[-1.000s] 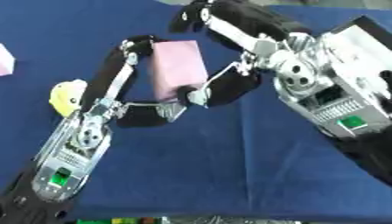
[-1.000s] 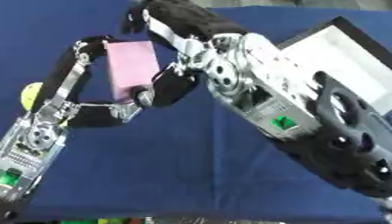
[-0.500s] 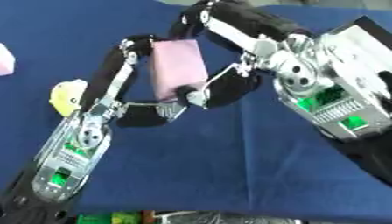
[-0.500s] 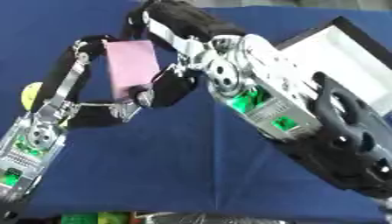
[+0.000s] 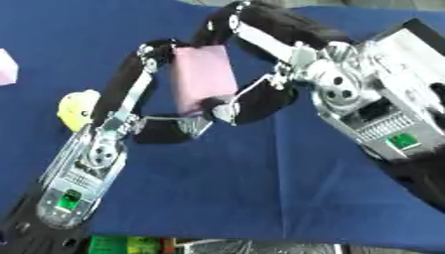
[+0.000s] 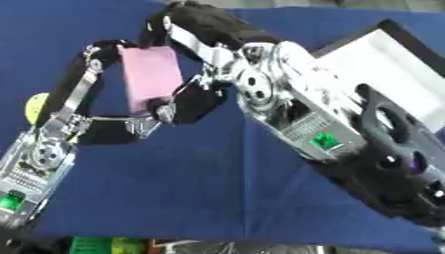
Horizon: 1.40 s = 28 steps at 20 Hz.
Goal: Pick up the objects with one hand, pass them to the other hand, and then place them into the box on the other side of the table.
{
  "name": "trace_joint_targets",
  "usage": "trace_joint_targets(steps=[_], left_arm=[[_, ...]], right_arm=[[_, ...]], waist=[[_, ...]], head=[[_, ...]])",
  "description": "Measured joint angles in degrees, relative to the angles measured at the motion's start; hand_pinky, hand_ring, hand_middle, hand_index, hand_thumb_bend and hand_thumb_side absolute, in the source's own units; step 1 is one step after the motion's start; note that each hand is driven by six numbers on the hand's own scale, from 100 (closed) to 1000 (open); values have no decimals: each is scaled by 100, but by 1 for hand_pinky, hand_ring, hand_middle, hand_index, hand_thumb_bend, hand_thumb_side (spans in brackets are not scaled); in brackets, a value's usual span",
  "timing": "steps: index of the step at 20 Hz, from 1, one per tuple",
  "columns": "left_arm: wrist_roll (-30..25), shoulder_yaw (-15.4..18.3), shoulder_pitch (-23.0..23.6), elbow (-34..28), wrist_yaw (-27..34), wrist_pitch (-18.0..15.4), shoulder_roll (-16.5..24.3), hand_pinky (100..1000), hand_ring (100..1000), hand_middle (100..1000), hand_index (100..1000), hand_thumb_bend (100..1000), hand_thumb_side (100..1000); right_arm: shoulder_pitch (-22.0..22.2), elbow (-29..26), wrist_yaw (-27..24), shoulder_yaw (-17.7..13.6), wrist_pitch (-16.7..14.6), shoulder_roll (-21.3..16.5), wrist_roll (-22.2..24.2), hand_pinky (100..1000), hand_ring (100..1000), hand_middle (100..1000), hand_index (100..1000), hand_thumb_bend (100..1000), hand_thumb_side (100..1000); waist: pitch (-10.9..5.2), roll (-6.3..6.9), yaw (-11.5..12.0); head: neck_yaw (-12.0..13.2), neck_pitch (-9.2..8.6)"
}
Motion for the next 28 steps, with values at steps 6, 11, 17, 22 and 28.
trace_joint_targets(steps=[6,11,17,22,28], left_arm=[[-16,-4,-8,-23,0,-14,1,756,553,547,578,100,278],[-24,-7,-10,-25,3,-21,2,756,552,547,580,100,279],[3,-8,-11,-42,45,-3,2,756,554,549,585,100,272],[56,-9,-14,-61,95,28,0,764,564,567,614,100,208],[53,-10,-15,-69,173,0,-2,832,668,675,762,166,171]], right_arm=[[3,-16,-28,1,18,-16,-18,789,803,728,794,433,100],[4,-17,-68,1,33,-25,-33,790,797,655,786,408,100],[5,-17,-212,-33,81,-27,-81,778,757,535,753,362,100],[7,-17,-355,-38,151,-27,-151,770,728,495,739,291,100],[7,-17,-514,-48,237,-29,-239,767,714,477,735,264,100]], waist=[[3,0,0],[4,-1,0],[4,-1,-5],[4,-1,-5],[4,-1,-6]], head=[[1,0],[1,0],[2,0],[3,0],[3,0]])
